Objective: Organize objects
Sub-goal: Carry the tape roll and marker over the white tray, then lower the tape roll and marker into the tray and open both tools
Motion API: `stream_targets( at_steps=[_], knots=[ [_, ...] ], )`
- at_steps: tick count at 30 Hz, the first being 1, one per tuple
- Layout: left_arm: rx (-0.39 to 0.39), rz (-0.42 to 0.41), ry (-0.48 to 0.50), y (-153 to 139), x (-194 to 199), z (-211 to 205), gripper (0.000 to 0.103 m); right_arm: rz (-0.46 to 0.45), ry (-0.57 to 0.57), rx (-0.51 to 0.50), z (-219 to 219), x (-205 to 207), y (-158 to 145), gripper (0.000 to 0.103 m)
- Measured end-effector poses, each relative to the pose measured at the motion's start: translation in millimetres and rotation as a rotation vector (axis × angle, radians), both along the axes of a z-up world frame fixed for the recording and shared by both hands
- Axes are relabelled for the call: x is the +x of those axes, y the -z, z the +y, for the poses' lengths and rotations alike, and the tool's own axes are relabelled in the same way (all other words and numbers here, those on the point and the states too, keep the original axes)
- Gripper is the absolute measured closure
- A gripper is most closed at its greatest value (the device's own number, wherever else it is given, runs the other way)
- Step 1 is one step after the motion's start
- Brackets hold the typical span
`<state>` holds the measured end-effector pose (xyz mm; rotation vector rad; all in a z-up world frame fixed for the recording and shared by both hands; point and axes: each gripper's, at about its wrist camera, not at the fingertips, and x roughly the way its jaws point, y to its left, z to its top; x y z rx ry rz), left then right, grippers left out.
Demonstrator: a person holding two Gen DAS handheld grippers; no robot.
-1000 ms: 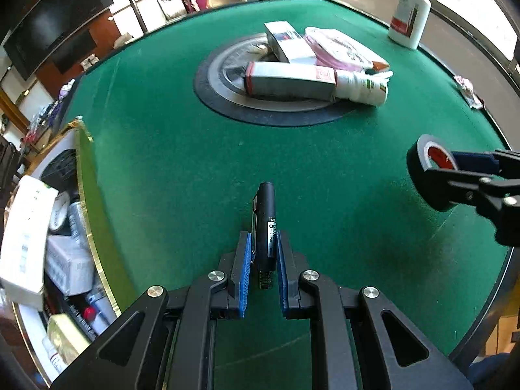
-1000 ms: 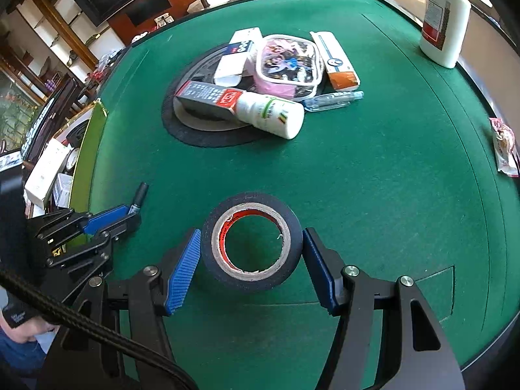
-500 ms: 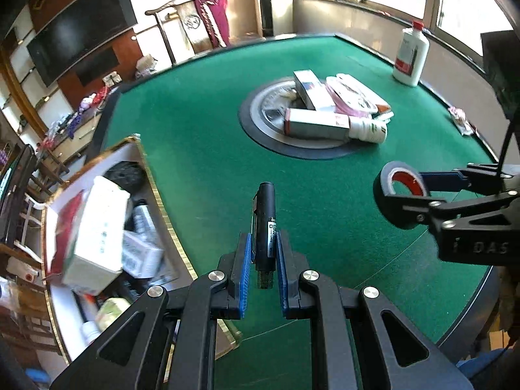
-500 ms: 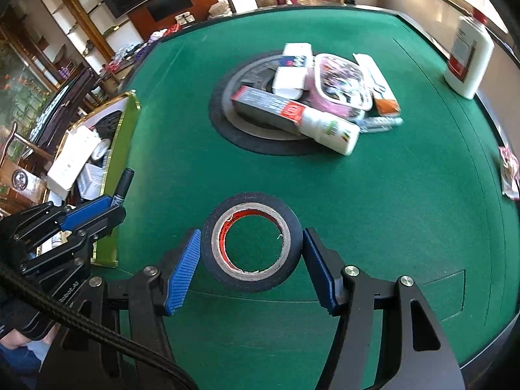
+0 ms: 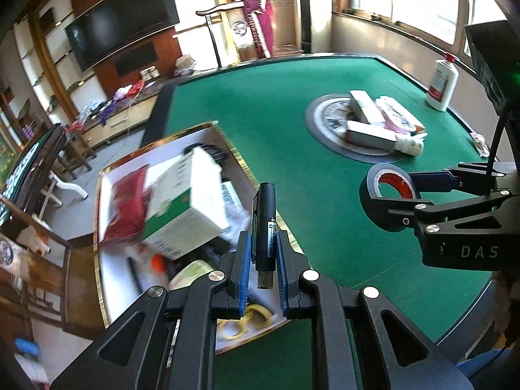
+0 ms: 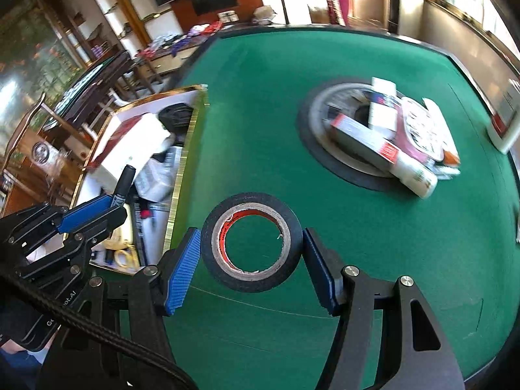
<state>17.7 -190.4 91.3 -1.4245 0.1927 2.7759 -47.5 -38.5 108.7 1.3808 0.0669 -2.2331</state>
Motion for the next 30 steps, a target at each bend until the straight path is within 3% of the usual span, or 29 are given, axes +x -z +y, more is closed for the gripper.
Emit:
stream_targets(
  at_steps=[17, 26, 30],
  knots=[
    [0.018, -0.041, -0.165, 26, 27, -96, 0.091, -0.014, -0.177, 0.011, -108, 20, 15, 0.040],
    [0.046, -0.083, -0.184, 49, 19, -121, 0.091, -0.058, -0.183, 0.033, -134, 13, 40, 0.040],
    [0.050, -0.094, -0.187, 56, 12, -128, 0.091, -0.036, -0.161, 0.038, -142, 5, 41, 0.040]
  ],
)
